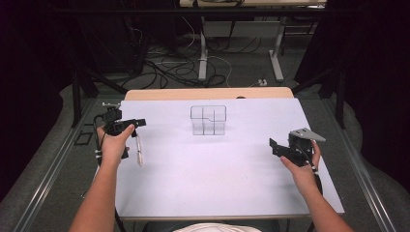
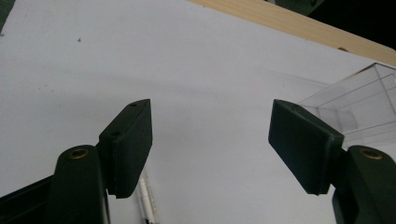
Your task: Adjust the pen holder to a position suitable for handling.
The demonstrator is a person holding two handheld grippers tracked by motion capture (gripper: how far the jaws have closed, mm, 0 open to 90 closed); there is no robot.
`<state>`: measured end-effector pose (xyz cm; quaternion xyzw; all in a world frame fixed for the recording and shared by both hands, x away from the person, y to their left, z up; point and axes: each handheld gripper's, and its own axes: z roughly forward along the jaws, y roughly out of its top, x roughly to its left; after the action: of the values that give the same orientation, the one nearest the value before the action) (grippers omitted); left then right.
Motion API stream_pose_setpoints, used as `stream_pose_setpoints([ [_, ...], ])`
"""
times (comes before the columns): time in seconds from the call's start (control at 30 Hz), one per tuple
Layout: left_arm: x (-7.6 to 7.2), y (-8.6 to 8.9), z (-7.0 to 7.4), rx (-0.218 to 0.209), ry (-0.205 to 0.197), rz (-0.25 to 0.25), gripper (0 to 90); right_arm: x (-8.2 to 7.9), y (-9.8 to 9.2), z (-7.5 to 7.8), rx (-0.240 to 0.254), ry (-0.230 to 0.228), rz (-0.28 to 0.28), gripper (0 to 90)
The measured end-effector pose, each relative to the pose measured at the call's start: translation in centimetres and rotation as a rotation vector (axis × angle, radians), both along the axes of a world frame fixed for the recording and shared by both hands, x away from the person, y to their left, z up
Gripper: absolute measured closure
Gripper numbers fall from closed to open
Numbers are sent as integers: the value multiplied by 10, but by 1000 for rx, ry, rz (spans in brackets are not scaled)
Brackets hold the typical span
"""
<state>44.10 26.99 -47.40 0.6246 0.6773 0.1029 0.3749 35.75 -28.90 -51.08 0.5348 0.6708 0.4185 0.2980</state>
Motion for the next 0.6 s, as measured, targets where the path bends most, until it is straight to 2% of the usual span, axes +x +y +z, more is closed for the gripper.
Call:
stream_pose_setpoints([
  [0.2, 0, 11, -4, -3, 32, 7, 254, 0, 1, 0, 3, 6, 5, 213],
  [0.33, 0, 17, -10, 1, 74, 19, 225, 0, 1, 0, 1, 9, 7, 213],
  [0.37, 0, 17, -11, -4, 75, 31, 222, 0, 1, -1, 1, 10, 7, 213],
  [0.6, 2, 22, -21, -36, 117, 26, 181, 0, 1, -1, -2, 17, 8, 214],
])
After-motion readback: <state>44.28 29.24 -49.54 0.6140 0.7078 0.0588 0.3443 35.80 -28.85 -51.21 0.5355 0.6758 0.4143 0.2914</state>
